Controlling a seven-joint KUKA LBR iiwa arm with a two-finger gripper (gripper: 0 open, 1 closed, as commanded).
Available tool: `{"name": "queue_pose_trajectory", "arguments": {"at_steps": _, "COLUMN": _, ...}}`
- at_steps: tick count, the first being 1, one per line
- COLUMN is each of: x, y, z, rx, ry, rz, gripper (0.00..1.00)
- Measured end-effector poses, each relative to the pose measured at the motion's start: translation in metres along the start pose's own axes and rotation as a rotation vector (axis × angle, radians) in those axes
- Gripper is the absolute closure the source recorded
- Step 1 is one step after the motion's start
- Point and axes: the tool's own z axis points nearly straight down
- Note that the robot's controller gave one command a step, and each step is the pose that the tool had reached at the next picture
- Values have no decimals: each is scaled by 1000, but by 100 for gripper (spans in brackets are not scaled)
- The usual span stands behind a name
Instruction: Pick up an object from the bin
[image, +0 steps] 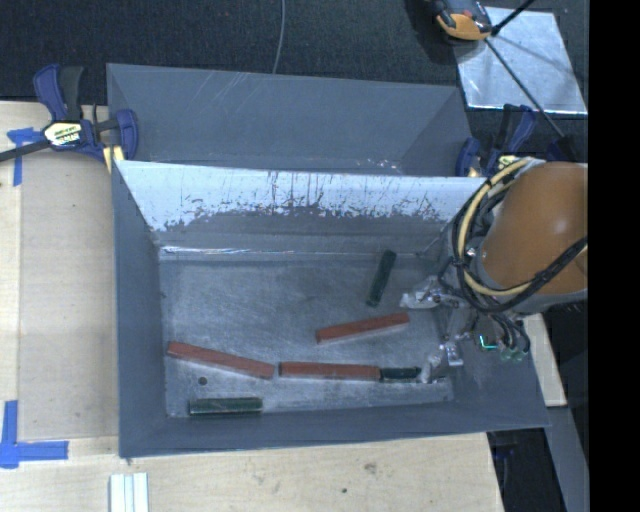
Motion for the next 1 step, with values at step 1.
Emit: {"name": "queue_pose_trajectory", "arguments": {"at_steps": 1, "x": 0, "y": 0, "z": 0, "rx": 0, "ry": 0, "rz": -1, "gripper": 0}}
